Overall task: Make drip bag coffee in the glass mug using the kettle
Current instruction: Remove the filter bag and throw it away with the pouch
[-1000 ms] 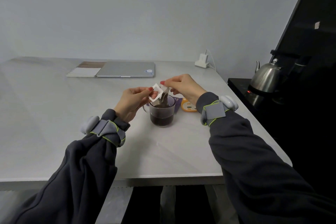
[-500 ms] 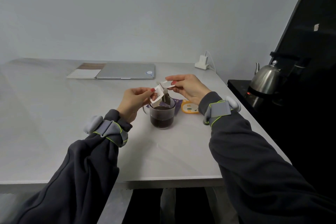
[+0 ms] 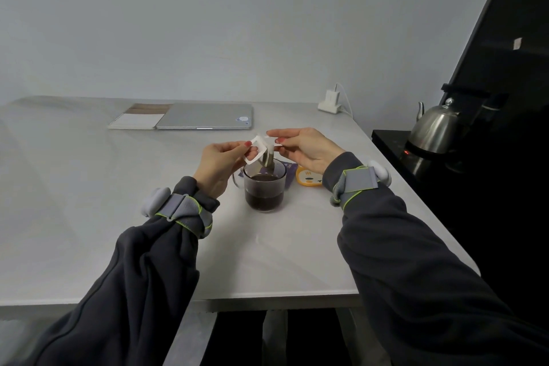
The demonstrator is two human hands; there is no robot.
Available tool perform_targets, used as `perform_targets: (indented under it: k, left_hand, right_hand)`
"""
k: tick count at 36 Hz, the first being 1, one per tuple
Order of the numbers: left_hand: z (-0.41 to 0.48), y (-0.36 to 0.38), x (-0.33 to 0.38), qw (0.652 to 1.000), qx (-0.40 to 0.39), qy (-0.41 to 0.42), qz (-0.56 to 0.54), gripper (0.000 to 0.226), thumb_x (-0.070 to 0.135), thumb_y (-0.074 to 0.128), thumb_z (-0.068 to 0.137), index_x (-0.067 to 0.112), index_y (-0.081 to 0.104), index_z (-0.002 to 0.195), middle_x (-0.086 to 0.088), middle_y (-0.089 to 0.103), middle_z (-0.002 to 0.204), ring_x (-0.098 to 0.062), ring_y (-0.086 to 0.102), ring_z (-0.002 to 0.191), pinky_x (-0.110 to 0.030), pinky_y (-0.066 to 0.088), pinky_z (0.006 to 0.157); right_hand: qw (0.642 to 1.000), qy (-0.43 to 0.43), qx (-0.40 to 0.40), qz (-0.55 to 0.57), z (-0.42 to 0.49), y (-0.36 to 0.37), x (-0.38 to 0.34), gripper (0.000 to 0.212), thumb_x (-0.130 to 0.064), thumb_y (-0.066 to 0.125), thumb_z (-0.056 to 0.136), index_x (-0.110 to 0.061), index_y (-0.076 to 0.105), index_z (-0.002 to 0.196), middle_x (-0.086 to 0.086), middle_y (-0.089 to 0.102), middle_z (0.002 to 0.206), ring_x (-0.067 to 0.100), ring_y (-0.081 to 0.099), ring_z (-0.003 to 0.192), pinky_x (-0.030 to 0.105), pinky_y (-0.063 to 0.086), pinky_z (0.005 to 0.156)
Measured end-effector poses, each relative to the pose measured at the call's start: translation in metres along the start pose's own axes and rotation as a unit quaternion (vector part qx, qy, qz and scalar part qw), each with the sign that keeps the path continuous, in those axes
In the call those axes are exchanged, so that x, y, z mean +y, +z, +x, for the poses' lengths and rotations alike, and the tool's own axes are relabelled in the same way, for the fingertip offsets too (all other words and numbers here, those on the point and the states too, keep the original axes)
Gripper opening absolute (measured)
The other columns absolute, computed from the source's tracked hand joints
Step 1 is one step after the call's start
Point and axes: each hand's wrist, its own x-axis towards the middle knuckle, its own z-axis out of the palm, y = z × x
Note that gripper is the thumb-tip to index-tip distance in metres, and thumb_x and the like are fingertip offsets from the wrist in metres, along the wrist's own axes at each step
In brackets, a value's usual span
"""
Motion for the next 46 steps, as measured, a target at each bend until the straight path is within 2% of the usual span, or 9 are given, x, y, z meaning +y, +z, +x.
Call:
perform_targets:
  k: [11, 17, 24, 28, 33, 36, 38, 41, 46]
  left_hand:
    - [0.003, 0.003, 0.001, 0.998, -0.012, 0.023, 0.049, 0.005, -0.001, 0.062, 0.085, 0.000, 0.066, 0.082, -0.003, 0.069, 0.062, -0.007, 0.063, 0.055, -0.015, 0.054, 0.063]
    - [0.006, 0.002, 0.000, 0.996, -0.014, 0.039, 0.080, 0.004, 0.003, 0.067, 0.083, -0.001, 0.067, 0.082, -0.001, 0.068, 0.059, -0.009, 0.062, 0.054, -0.017, 0.053, 0.062]
    - [0.010, 0.002, -0.001, 0.993, -0.027, 0.056, 0.098, 0.006, 0.002, 0.067, 0.082, -0.004, 0.067, 0.081, -0.003, 0.066, 0.058, -0.011, 0.060, 0.055, -0.021, 0.054, 0.067]
    - [0.010, 0.001, -0.001, 0.993, -0.035, 0.055, 0.098, 0.006, 0.001, 0.066, 0.083, -0.003, 0.067, 0.079, -0.003, 0.066, 0.057, -0.012, 0.061, 0.054, -0.020, 0.054, 0.065]
    - [0.011, 0.002, -0.003, 0.992, -0.035, 0.060, 0.104, 0.008, 0.001, 0.067, 0.082, -0.002, 0.067, 0.075, -0.003, 0.065, 0.057, -0.013, 0.059, 0.055, -0.019, 0.053, 0.064]
    - [0.011, 0.003, -0.004, 0.992, -0.032, 0.058, 0.106, 0.010, 0.002, 0.067, 0.082, 0.000, 0.068, 0.073, -0.004, 0.065, 0.057, -0.015, 0.058, 0.057, -0.021, 0.052, 0.065]
    - [0.011, 0.003, -0.004, 0.991, -0.032, 0.062, 0.112, 0.011, 0.005, 0.069, 0.081, 0.001, 0.069, 0.072, -0.004, 0.064, 0.058, -0.017, 0.056, 0.060, -0.022, 0.050, 0.066]
    - [0.008, 0.005, -0.003, 0.990, -0.031, 0.071, 0.118, 0.013, 0.008, 0.071, 0.080, -0.001, 0.068, 0.072, -0.005, 0.062, 0.059, -0.014, 0.053, 0.059, -0.019, 0.046, 0.061]
    - [0.007, 0.007, -0.003, 0.987, -0.017, 0.085, 0.136, 0.014, 0.006, 0.071, 0.080, -0.007, 0.068, 0.079, -0.004, 0.062, 0.057, -0.005, 0.052, 0.049, -0.011, 0.040, 0.052]
  right_hand:
    - [1.000, 0.000, -0.005, 0.014, -0.001, 0.005, 0.001, 0.036, 0.020, 0.038, 0.089, 0.015, 0.051, 0.123, 0.011, 0.058, 0.086, 0.013, 0.055, 0.075, 0.010, 0.050, 0.057]
    - [1.000, -0.008, -0.011, -0.008, -0.002, 0.008, 0.001, 0.037, 0.020, 0.040, 0.088, 0.014, 0.052, 0.123, 0.011, 0.061, 0.086, 0.015, 0.059, 0.076, 0.014, 0.051, 0.067]
    - [0.999, -0.040, -0.021, -0.031, -0.003, 0.009, 0.003, 0.031, 0.016, 0.049, 0.087, 0.016, 0.055, 0.117, 0.000, 0.070, 0.061, 0.006, 0.067, 0.057, 0.014, 0.056, 0.064]
    - [0.997, -0.053, -0.009, -0.062, -0.004, 0.009, 0.002, 0.029, 0.014, 0.050, 0.087, 0.017, 0.057, 0.115, 0.004, 0.068, 0.066, 0.007, 0.066, 0.058, 0.013, 0.055, 0.065]
    - [0.997, -0.047, 0.011, -0.063, -0.001, 0.015, -0.002, 0.020, -0.008, 0.058, 0.091, 0.009, 0.066, 0.086, 0.008, 0.064, 0.071, 0.012, 0.062, 0.065, 0.015, 0.055, 0.066]
    - [0.993, -0.045, 0.005, -0.107, 0.000, 0.015, -0.003, 0.035, -0.022, 0.069, 0.085, 0.013, 0.067, 0.090, 0.015, 0.067, 0.084, 0.019, 0.063, 0.077, 0.028, 0.054, 0.087]
    - [0.988, -0.046, 0.007, -0.147, 0.000, 0.014, -0.002, 0.035, -0.016, 0.073, 0.080, 0.013, 0.067, 0.099, 0.018, 0.066, 0.089, 0.021, 0.061, 0.082, 0.032, 0.050, 0.092]
    - [0.980, -0.057, 0.018, -0.188, 0.000, 0.014, -0.001, 0.016, -0.003, 0.069, 0.079, 0.008, 0.069, 0.090, 0.016, 0.062, 0.082, 0.021, 0.056, 0.078, 0.033, 0.049, 0.084]
    - [0.966, -0.070, 0.053, -0.245, -0.001, 0.015, -0.001, 0.018, -0.001, 0.065, 0.076, 0.012, 0.069, 0.089, 0.015, 0.059, 0.076, 0.017, 0.053, 0.070, 0.030, 0.049, 0.078]
